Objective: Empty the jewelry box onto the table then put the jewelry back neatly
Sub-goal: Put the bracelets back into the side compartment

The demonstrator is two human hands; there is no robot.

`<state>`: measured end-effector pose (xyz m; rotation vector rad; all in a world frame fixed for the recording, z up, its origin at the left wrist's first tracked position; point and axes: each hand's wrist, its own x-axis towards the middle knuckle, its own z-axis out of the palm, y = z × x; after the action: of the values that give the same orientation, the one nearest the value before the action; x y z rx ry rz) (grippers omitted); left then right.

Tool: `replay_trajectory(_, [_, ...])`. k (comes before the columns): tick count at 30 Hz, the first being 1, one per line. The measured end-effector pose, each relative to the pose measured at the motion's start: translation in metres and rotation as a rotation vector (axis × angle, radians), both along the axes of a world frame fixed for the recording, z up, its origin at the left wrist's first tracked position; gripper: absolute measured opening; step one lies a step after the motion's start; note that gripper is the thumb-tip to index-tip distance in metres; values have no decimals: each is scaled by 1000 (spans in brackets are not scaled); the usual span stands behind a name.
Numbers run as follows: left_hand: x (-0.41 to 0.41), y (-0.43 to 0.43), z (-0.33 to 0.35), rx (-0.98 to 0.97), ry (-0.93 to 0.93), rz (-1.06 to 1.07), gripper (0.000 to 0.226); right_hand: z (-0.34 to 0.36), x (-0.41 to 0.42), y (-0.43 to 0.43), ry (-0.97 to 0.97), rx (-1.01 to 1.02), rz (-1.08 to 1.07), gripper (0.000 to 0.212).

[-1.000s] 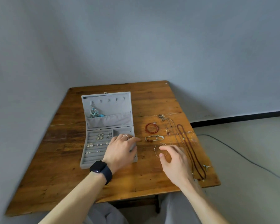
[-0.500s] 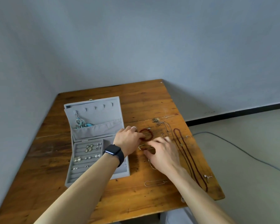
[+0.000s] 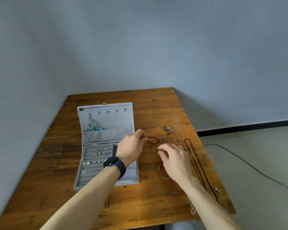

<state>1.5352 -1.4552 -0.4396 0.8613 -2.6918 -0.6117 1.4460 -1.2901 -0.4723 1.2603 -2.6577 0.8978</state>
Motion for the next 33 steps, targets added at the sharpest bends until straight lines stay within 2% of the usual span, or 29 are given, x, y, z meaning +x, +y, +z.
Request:
replay_trajectory(3, [21, -6, 9, 171, 178, 96, 8, 8, 1, -1, -72, -126, -12, 14])
replay_trajectory(7, [55, -15, 16, 248, 316, 180, 4, 25, 13, -6, -264, -270, -54, 12])
replay_trajectory(14, [94, -27, 15, 309, 298, 286, 3, 26, 58, 2, -619, -457, -49, 12])
replay_trajectory(21, [83, -32, 9, 341, 162, 344, 14, 17, 82, 22, -708, -491, -48, 12])
replay_trajectory(23, [80, -31, 8, 262, 26, 342, 16, 18, 82, 24, -703, -488, -46, 12])
replay_trajectory(26, [77, -28, 11, 13, -170, 313, 20, 23, 81, 26, -686, -488, -53, 12])
replay_trajectory(33, [69, -16, 12, -246, -351, 226, 25, 30, 78, 31, -670, -495, -36, 12])
